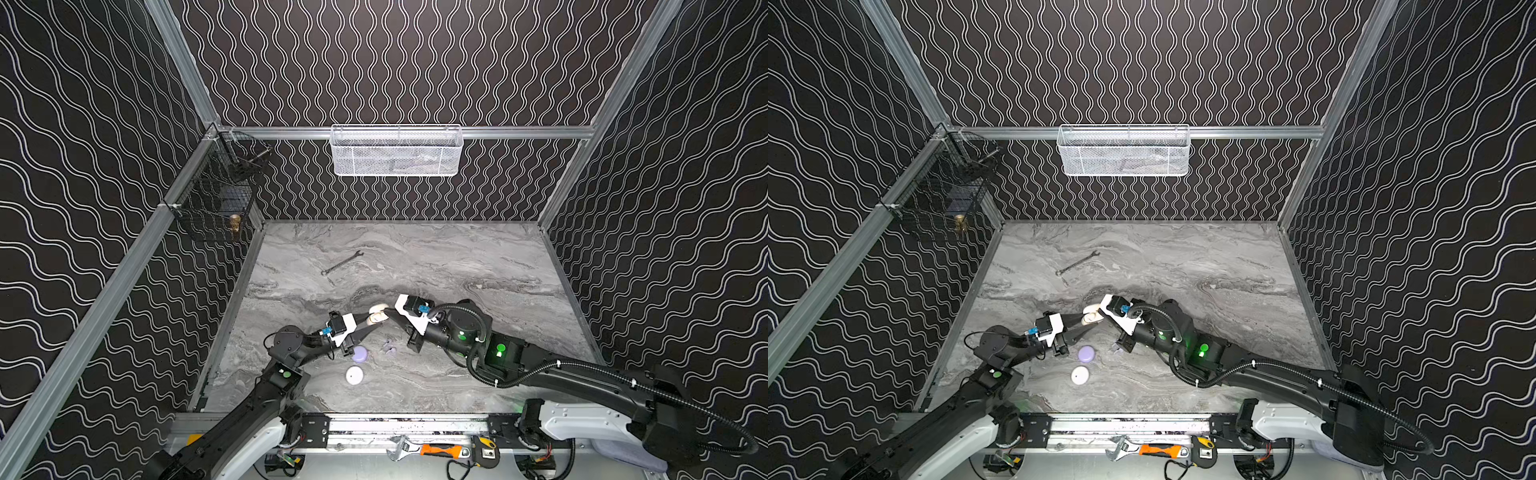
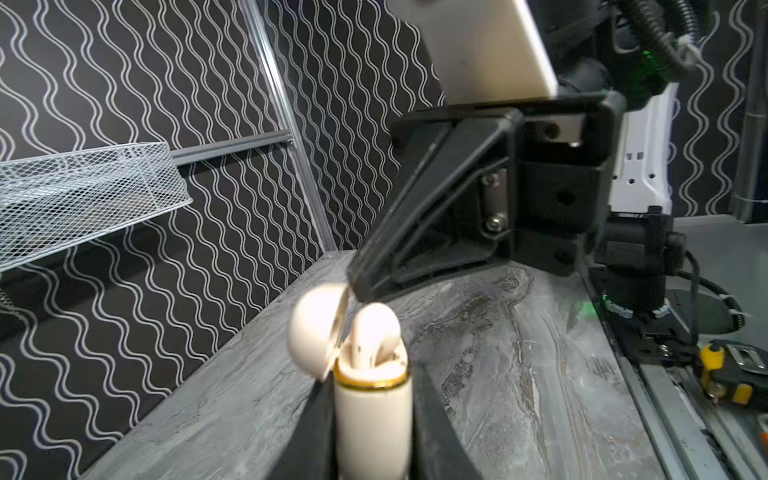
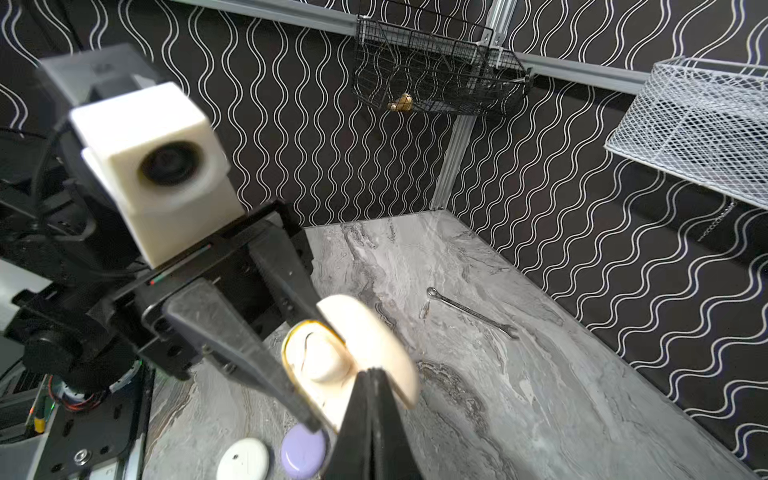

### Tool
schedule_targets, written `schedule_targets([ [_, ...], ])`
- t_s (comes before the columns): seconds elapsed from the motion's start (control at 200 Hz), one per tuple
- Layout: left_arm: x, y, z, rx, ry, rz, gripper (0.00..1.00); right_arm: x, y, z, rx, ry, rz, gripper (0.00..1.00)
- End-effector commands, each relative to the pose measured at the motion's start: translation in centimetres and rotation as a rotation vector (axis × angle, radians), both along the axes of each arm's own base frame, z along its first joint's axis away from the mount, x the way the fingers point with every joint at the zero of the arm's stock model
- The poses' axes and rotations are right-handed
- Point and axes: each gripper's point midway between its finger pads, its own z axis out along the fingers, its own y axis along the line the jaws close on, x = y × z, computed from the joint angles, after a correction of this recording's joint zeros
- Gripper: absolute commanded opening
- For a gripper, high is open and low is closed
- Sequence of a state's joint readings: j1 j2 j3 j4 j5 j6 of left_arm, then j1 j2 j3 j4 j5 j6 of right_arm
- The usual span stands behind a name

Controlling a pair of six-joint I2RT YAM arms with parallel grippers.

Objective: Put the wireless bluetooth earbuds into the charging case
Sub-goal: 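Lower the beige earbud into the open case with the right gripper, then open the right gripper and raise it away from the case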

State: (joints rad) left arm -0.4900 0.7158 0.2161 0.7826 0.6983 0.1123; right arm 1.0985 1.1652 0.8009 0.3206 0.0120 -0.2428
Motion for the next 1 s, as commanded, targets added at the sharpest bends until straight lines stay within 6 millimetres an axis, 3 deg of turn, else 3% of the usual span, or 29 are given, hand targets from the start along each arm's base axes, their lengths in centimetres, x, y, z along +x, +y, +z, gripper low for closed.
schedule_targets([
  [0.0,-0.3,-0.3,-0.1,0.02,-0.006,-0.027,0.0,-0.6,0.6,0.0,-0.003,0.034,0.039,0.05],
  [0.255,0.7,-0.5,0.2,0.006,0.011,-0.008,0.0,-0.7,2.1,-0.7,-0.059,0.062,0.018,0.05],
  [0.435,0.9,-0.1,0.8,0.005,0.001,0.026,0.0,0.0,1.8,-1.5,-0.073,0.069,-0.051,0.06],
  [0.536,0.3,0.0,0.8,0.01,-0.014,0.013,0.0,0.3,1.8,-0.6,-0.049,0.079,-0.071,0.06],
  [0.671,-0.2,0.0,0.7,0.011,-0.029,-0.005,0.0,-0.8,2.1,1.7,0.007,0.097,-0.014,0.14],
  [0.811,-0.4,-0.2,0.5,0.021,-0.05,-0.023,0.0,-1.4,0.9,4.3,0.093,0.099,-0.008,0.17],
  [0.916,-1.3,-0.7,0.2,0.03,-0.082,-0.085,0.0,0.1,-1.2,5.7,0.172,0.102,-0.128,0.13],
  [0.996,-2.3,-0.8,0.2,0.017,-0.115,-0.138,0.0,1.4,-2.1,5.3,0.159,0.11,-0.191,0.13],
])
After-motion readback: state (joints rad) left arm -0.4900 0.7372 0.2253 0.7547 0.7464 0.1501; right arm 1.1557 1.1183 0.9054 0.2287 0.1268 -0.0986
